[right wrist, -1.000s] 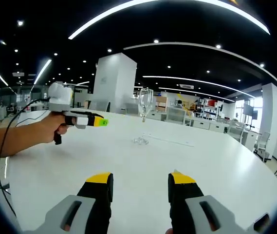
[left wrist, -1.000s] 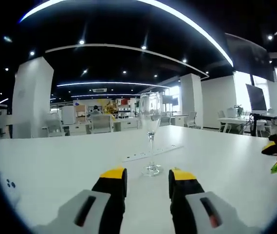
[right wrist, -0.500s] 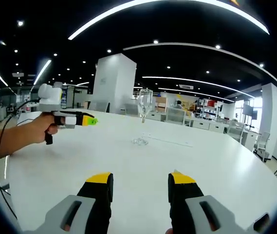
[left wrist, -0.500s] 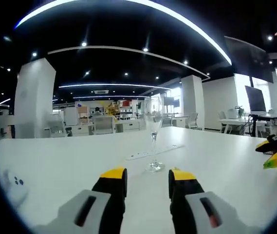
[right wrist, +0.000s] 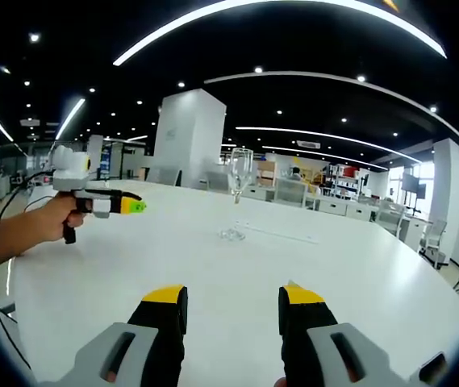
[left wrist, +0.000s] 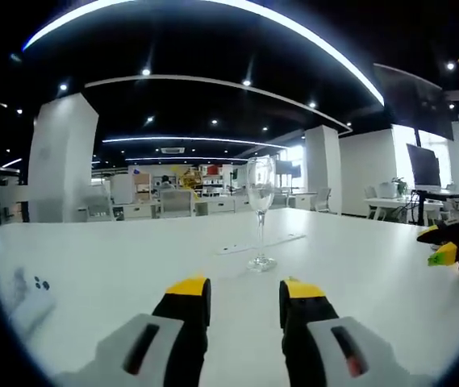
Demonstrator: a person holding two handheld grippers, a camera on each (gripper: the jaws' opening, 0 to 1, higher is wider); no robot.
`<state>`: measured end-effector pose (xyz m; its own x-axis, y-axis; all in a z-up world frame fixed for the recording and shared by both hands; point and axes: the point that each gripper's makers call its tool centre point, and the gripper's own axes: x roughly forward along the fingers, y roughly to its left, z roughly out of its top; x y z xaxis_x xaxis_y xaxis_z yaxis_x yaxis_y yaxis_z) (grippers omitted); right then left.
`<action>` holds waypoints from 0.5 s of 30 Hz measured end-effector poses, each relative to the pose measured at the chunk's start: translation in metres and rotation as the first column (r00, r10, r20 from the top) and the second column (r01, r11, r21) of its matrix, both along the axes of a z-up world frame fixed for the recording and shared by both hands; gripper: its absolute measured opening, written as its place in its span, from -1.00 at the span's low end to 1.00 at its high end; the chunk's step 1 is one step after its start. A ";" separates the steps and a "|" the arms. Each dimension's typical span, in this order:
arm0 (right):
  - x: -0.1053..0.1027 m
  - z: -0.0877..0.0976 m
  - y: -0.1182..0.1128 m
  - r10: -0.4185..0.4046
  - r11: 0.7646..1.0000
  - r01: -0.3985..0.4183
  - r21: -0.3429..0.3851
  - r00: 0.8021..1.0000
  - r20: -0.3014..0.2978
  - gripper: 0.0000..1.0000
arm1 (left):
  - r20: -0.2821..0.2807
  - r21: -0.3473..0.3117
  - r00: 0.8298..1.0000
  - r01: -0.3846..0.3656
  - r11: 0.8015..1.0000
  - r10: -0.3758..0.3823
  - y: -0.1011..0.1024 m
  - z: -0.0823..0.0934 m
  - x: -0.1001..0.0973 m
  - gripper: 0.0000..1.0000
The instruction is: Stand the stemmed glass upright on the table place it in front of you
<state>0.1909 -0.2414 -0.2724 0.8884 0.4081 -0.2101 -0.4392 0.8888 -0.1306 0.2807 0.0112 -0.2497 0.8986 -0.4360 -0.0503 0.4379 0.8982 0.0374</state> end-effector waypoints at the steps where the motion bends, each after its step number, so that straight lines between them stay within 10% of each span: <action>1: 0.000 0.000 0.000 0.000 1.000 0.000 0.000 1.000 0.000 -0.04 | 0.004 0.012 1.000 -0.003 1.000 0.003 0.002 0.000 -0.002 -0.32; 15: 0.000 -0.002 -0.002 -0.002 1.000 0.002 -0.003 1.000 -0.001 -0.04 | 0.015 0.011 1.000 0.003 1.000 -0.003 0.011 -0.003 -0.029 -0.31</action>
<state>0.1912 -0.2432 -0.2742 0.8889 0.4060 -0.2120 -0.4378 0.8892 -0.1326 0.2521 0.0220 -0.2525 0.8978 -0.4384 -0.0421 0.4402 0.8963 0.0539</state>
